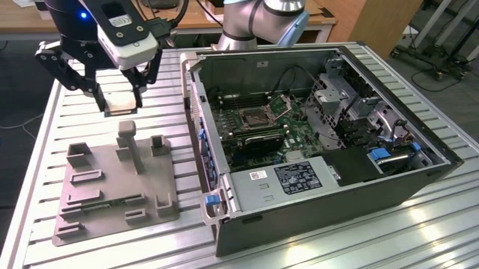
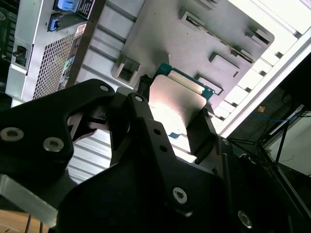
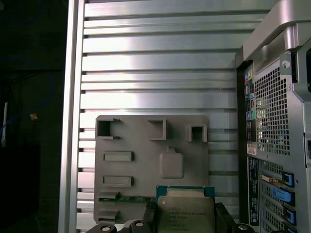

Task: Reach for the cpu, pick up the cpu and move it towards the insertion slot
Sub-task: 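Pick up the cpu and move it towards the insertion slot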

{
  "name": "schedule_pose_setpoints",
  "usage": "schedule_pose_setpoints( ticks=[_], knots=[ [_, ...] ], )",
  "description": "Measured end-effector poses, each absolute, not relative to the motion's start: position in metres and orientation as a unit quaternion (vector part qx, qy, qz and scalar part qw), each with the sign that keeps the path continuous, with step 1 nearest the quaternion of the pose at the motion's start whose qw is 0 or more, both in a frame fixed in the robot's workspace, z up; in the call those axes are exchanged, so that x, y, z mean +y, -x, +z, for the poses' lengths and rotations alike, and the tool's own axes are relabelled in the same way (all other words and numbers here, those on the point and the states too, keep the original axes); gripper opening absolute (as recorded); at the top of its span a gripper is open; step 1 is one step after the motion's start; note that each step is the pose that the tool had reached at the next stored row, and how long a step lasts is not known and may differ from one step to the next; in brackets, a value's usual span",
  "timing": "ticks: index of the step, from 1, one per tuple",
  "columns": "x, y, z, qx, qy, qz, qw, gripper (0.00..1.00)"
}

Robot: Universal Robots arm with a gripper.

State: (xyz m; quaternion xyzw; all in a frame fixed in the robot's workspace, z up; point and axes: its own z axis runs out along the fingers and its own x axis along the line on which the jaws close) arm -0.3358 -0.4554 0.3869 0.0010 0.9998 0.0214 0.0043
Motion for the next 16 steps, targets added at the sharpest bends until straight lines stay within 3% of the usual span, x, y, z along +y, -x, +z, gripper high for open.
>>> schedule_pose_setpoints(
  ticks=[16],
  knots=[
    [-0.4554,0.3269,0.3868,1.000,-0.001,0.021,0.004,0.54]
  ],
)
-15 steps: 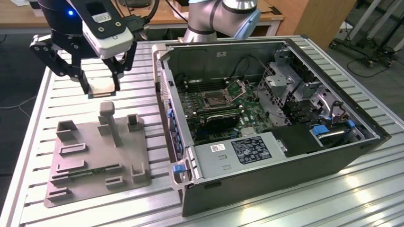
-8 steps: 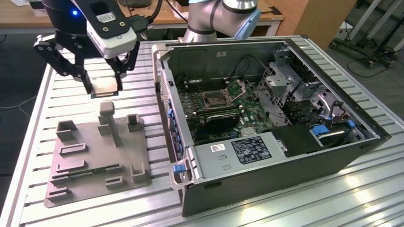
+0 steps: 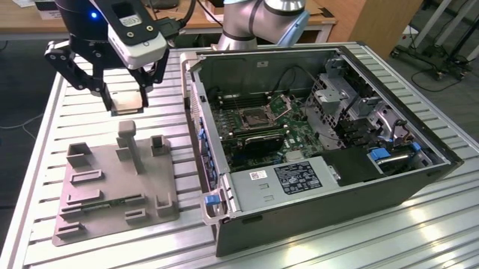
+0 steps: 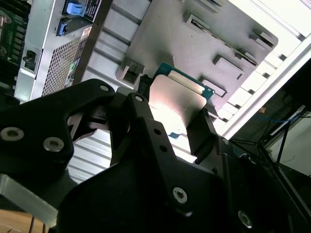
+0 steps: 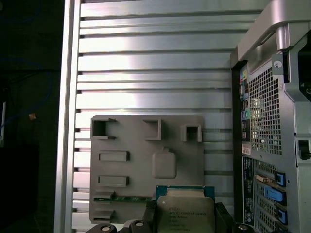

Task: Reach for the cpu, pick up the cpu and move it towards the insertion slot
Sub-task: 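Pick up the cpu and move it towards the insertion slot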

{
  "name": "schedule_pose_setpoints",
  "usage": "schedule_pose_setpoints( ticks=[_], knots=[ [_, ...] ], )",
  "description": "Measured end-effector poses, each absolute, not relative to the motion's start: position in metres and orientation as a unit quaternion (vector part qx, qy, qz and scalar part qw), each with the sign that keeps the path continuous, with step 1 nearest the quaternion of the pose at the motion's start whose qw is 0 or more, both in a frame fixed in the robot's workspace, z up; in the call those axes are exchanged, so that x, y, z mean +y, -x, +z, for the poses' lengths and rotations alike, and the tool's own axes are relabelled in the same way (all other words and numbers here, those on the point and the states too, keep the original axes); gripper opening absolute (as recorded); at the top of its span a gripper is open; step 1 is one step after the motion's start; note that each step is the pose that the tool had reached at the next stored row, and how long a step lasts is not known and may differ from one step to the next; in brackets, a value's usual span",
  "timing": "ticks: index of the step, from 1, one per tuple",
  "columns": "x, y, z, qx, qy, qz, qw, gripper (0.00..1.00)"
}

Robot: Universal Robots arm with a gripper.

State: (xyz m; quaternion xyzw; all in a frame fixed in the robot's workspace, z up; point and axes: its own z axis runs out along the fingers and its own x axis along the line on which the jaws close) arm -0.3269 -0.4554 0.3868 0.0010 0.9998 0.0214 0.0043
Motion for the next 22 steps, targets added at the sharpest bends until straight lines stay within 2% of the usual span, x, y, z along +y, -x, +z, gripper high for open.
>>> schedule_pose_setpoints(
  ticks=[22],
  knots=[
    [-0.455,0.316,0.387,1.000,-0.001,0.021,0.004,0.54]
  ],
)
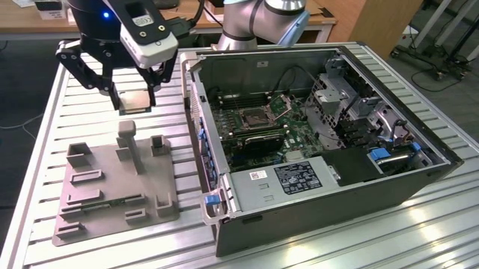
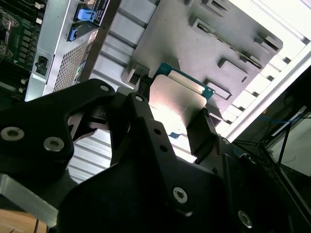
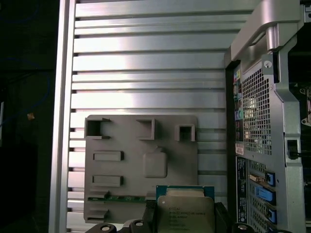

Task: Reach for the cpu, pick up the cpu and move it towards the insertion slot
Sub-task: 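Pick up the cpu and move it towards the insertion slot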

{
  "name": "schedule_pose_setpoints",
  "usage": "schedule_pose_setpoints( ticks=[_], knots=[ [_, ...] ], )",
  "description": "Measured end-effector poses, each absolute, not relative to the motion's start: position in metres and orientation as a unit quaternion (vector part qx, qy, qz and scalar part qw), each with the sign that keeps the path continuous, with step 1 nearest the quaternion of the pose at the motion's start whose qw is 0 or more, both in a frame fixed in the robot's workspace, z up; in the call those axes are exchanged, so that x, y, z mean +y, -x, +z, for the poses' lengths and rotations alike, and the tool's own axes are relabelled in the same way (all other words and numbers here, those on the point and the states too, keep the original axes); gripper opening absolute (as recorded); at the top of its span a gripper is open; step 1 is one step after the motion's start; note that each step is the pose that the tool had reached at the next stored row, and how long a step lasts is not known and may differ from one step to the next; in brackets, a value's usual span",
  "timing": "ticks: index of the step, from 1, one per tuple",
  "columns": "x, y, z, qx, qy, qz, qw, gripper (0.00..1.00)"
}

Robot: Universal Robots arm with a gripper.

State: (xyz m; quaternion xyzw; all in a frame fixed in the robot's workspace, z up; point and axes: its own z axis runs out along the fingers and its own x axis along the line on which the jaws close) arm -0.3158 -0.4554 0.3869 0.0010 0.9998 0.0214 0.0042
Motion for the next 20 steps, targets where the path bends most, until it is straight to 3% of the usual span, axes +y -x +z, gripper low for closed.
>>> schedule_pose_setpoints(
  ticks=[20],
  knots=[
    [-0.4554,0.3072,0.3868,1.000,-0.001,0.021,0.004,0.54]
  ],
)
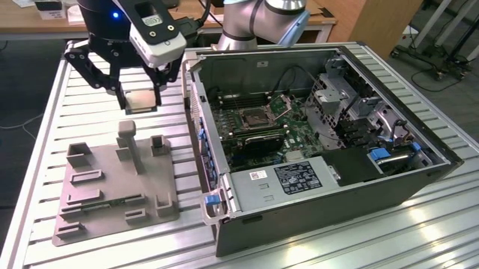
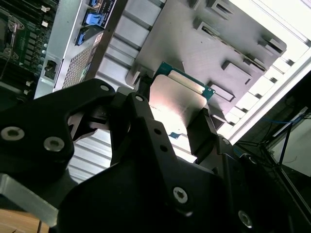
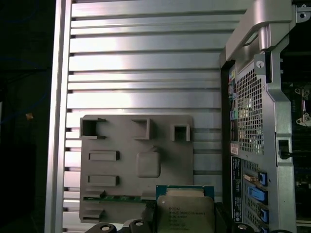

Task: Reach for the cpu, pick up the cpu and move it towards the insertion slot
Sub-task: 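Pick up the cpu and move it towards the insertion slot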

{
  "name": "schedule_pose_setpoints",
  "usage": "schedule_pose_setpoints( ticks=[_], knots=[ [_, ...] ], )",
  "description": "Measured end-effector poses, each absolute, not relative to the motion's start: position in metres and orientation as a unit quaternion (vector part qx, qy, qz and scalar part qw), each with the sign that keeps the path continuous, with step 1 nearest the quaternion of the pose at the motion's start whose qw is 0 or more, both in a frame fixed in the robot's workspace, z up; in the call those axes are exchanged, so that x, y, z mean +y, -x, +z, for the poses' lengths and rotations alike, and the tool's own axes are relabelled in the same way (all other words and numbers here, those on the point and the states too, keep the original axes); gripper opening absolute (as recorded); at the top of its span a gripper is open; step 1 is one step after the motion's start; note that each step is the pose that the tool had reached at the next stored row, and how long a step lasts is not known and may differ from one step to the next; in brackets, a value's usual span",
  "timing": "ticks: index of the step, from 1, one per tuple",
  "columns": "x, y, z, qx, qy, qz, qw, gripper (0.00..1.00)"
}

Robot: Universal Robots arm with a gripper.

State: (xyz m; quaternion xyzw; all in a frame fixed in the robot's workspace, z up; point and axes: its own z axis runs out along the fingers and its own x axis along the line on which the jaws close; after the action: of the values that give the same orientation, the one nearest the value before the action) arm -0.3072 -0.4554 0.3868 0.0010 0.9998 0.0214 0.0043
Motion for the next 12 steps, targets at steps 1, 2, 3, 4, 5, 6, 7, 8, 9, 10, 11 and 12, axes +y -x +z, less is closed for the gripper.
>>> schedule_pose_setpoints(
  ticks=[1,2,3,4,5,6,7,8,9,10,11,12],
  knots=[
    [-0.4554,0.3063,0.3868,1.000,-0.001,0.021,0.004,0.54],
    [-0.4554,0.3057,0.3867,1.000,-0.001,0.021,0.004,0.54],
    [-0.4554,0.3054,0.3867,1.000,-0.001,0.021,0.004,0.54],
    [-0.4554,0.3049,0.3868,1.000,-0.001,0.021,0.004,0.54],
    [-0.4554,0.3047,0.3868,1.000,-0.001,0.021,0.004,0.54],
    [-0.4554,0.3044,0.3868,1.000,-0.001,0.021,0.004,0.54],
    [-0.4554,0.3040,0.3868,1.000,-0.001,0.021,0.004,0.54],
    [-0.4554,0.3037,0.3868,1.000,-0.001,0.021,0.004,0.54],
    [-0.4554,0.3034,0.3868,1.000,-0.001,0.021,0.004,0.54],
    [-0.4554,0.3031,0.3868,1.000,-0.001,0.021,0.004,0.54],
    [-0.4554,0.3028,0.3868,1.000,-0.001,0.021,0.004,0.54],
    [-0.4554,0.3028,0.3868,1.000,-0.001,0.021,0.004,0.54]
  ],
)
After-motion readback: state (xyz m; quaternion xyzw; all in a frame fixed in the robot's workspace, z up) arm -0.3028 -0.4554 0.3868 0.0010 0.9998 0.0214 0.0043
